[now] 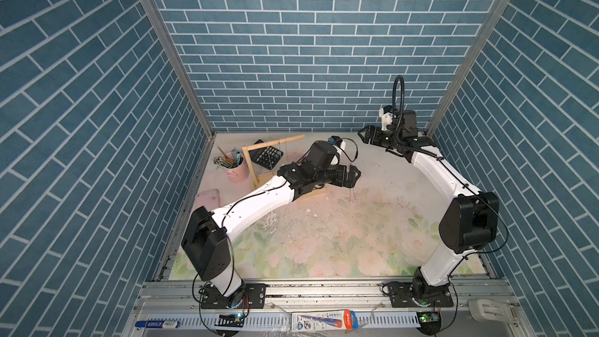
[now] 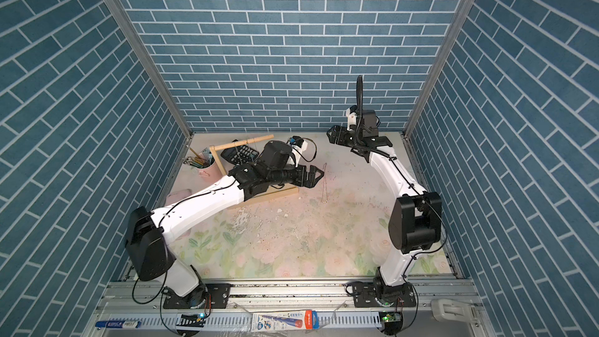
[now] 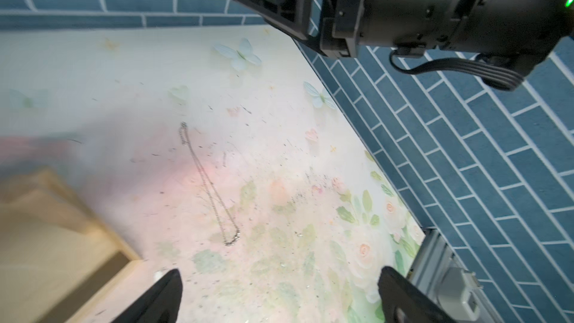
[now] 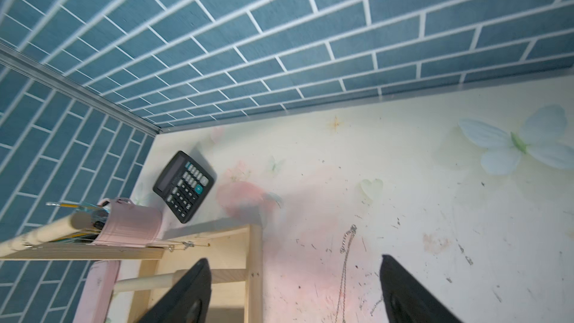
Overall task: Take the necklace off the jewelry display stand
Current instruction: Place the necklace at the center of the board, then take off the necklace from the stand.
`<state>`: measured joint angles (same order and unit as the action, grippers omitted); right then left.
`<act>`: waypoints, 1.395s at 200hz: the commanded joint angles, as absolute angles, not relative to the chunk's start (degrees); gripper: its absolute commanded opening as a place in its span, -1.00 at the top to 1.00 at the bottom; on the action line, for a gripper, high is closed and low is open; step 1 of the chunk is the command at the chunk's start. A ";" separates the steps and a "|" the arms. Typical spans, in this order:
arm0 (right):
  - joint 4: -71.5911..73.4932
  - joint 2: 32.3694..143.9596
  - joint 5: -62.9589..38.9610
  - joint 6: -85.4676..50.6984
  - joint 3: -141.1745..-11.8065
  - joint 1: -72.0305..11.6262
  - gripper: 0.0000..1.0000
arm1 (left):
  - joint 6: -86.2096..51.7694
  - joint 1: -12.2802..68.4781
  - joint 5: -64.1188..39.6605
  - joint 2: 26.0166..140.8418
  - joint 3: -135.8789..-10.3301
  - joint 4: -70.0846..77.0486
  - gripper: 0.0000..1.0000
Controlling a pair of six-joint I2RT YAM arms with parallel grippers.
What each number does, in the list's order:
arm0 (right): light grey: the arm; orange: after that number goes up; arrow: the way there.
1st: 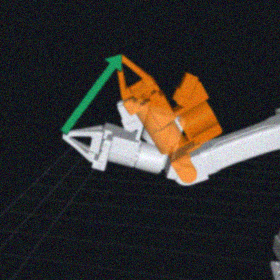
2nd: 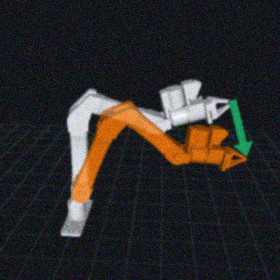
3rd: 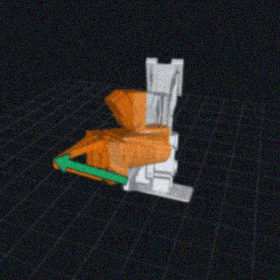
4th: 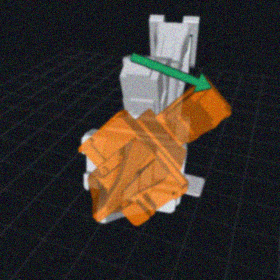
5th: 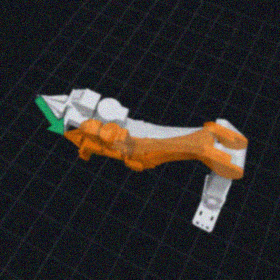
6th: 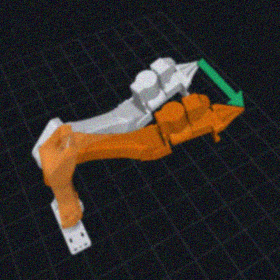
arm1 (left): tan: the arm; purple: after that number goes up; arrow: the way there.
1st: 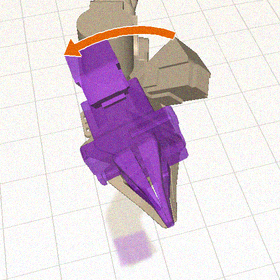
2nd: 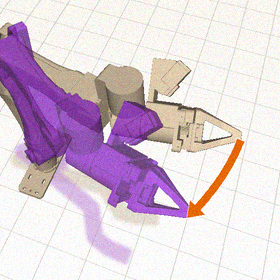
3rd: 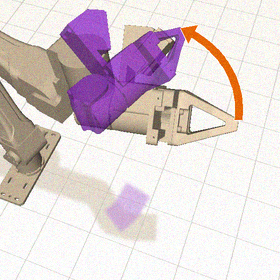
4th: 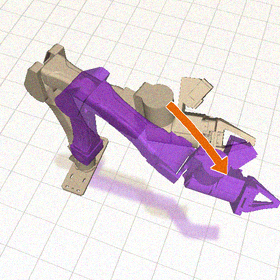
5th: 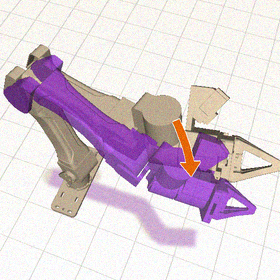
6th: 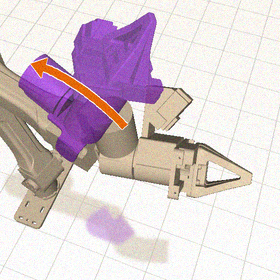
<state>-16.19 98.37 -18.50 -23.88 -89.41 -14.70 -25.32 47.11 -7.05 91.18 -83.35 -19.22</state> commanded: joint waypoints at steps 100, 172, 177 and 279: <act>-21.09 101.84 -10.56 -22.16 -103.62 -33.58 -0.54 | -39.24 9.74 -22.06 65.33 -61.58 -18.56 -0.99; -22.41 109.51 -8.74 -22.16 -109.20 -40.82 -0.37 | -45.39 3.95 -28.19 64.99 -55.04 -9.62 -0.99; -22.49 110.10 -8.54 -22.15 -109.73 -41.29 -0.35 | -45.55 3.75 -28.37 65.24 -55.02 -9.69 -0.99; -12.08 116.88 -5.71 -21.53 -110.14 -46.80 0.05 | -46.91 2.29 -32.79 69.70 -54.08 -3.80 -0.99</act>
